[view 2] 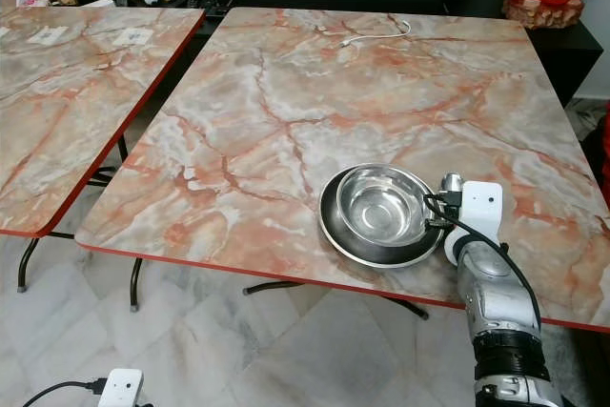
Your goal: Setting the table
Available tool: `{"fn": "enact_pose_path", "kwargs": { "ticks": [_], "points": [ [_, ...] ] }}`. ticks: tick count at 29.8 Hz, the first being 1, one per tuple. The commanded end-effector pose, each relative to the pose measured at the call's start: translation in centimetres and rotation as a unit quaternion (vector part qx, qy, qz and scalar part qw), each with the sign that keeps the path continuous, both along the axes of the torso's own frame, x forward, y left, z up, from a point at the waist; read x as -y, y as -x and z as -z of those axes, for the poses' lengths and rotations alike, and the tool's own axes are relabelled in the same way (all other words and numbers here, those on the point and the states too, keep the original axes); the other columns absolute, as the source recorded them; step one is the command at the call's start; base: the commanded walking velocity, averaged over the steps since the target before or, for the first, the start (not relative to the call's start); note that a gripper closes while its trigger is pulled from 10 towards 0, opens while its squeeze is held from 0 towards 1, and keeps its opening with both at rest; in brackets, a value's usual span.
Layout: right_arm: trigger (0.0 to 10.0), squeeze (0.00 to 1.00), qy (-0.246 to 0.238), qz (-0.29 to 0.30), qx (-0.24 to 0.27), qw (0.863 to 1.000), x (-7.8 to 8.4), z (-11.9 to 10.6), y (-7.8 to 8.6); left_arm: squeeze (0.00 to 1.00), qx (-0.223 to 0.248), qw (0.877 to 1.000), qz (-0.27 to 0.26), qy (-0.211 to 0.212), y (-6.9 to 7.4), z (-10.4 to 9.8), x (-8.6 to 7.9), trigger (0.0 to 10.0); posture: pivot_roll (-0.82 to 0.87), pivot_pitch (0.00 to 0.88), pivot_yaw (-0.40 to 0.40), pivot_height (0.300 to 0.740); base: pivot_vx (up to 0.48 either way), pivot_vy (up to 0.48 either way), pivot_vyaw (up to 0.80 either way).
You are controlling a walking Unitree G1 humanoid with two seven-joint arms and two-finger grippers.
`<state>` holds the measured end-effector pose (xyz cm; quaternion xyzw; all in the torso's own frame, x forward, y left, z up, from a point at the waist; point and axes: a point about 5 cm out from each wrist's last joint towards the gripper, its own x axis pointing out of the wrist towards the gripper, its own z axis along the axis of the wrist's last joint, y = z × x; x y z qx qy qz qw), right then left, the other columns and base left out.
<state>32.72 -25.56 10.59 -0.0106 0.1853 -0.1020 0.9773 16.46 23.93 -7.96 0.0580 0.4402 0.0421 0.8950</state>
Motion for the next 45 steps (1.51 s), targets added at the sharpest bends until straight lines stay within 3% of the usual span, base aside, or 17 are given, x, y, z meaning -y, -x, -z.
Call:
{"fn": "enact_pose_path", "kwargs": {
  "ticks": [1,7,16,25,34,41,45],
  "points": [
    [10.0,0.0,-0.007,-0.002,0.003,1.0,-0.3,0.0,0.1,0.0,-0.018,1.0,-0.012,-0.004,1.1,0.3,-0.8,10.0,-0.09,0.122,0.062,0.74,0.0,0.0,0.0],
    [10.0,0.0,-0.003,-0.002,0.006,1.0,-0.3,-0.2,0.0,0.0,-0.02,1.0,-0.012,-0.004,1.2,0.4,-0.7,10.0,-0.09,0.122,0.062,0.74,0.0,0.0,0.0],
    [10.0,0.0,-0.007,0.009,0.101,0.995,-0.3,-3.0,-0.5,0.0,-0.021,1.0,-0.013,-0.004,1.1,0.4,-0.6,10.0,-0.1,0.119,0.063,0.74,0.0,0.0,0.0],
    [10.0,0.0,-0.001,0.004,0.146,0.989,-0.6,-4.4,-0.6,0.0,-0.019,1.0,-0.014,-0.002,1.1,0.4,-0.4,10.0,-0.1,0.117,0.06,0.74,0.0,0.0,0.0],
    [10.0,0.0,0.018,0.007,0.234,0.972,-0.8,-6.3,0.7,0.0,-0.022,0.999,-0.024,0.002,1.2,0.5,-0.2,10.0,-0.1,0.112,0.055,0.74,0.0,0.0,0.0],
    [10.0,0.0,0.029,-0.019,0.288,0.957,-1.9,-8.4,0.4,0.0,-0.023,0.999,-0.023,0.006,1.2,0.7,0.3,10.0,-0.1,0.096,0.044,0.74,0.0,0.444,0.0],
    [10.0,0.0,0.033,-0.023,0.287,0.957,-2.2,-8.5,0.2,0.0,-0.023,0.999,-0.024,0.006,1.3,0.7,0.2,10.0,-0.1,0.093,0.041,0.74,0.0,0.48,0.0]
  ]
}}
